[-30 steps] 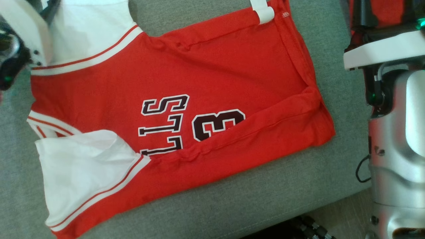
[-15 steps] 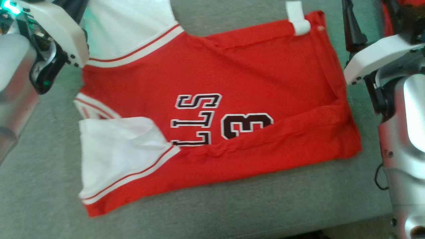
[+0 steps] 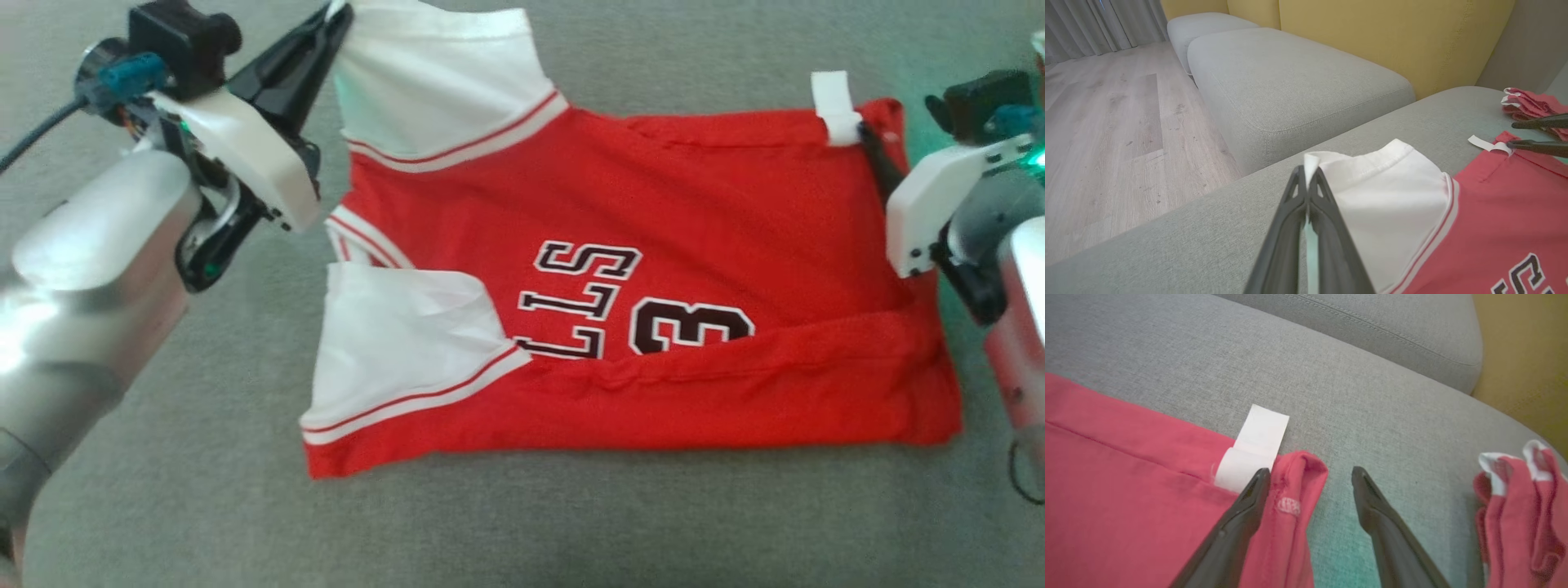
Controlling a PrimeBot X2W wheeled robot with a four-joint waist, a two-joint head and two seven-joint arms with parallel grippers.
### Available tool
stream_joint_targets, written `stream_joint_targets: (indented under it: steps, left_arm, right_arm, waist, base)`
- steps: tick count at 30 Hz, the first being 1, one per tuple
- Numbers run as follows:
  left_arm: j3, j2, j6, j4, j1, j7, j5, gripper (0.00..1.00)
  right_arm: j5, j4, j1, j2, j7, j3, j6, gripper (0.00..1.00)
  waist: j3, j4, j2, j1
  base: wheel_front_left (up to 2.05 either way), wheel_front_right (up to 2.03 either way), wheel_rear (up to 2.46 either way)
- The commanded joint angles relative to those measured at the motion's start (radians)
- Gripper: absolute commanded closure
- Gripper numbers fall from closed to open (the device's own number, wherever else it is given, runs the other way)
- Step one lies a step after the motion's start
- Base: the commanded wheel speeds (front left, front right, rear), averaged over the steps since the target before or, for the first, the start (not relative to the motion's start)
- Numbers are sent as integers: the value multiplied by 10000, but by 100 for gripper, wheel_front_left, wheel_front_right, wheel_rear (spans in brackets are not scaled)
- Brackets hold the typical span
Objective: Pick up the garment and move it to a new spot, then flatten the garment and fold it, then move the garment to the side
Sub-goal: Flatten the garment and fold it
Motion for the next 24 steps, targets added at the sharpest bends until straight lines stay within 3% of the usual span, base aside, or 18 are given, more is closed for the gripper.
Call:
stream_joint_targets:
  steps: [1, 12, 13, 14, 15, 24]
  left_arm:
    - [330, 327, 22, -167, -311, -106, 77, 100]
    - [257, 299, 137, -584, -287, -176, 138, 100]
    - [269, 307, 155, -564, -300, -179, 131, 100]
    - [278, 321, 164, -531, -307, -178, 123, 100]
    - [286, 340, 170, -489, -316, -179, 116, 100]
    - [462, 491, 259, 24, -552, -378, 113, 100]
  right_arm:
    - [83, -206, -284, -208, 37, 138, -9, 0]
    - [838, 1244, -885, -751, 897, 1347, -9, 0]
    - [968, 1330, -934, -749, 1018, 1469, -9, 7]
    - [1152, 1393, -984, -730, 1116, 1565, -9, 63]
    - [1351, 1419, -1030, -706, 1183, 1665, -9, 100]
    - [2751, 1549, -1690, -506, 500, 1250, -9, 100]
  waist:
    - [-108, 201, 0, 1]
    - [6, 611, 0, 1]
    - [27, 605, 0, 1]
    - [43, 591, 0, 1]
    - [58, 568, 0, 1]
    - [252, 287, 0, 1]
  base:
    - [0, 0, 0]
    - [0, 0, 0]
    - [0, 0, 0]
    - [0, 0, 0]
    - [0, 0, 0]
    - [0, 0, 0]
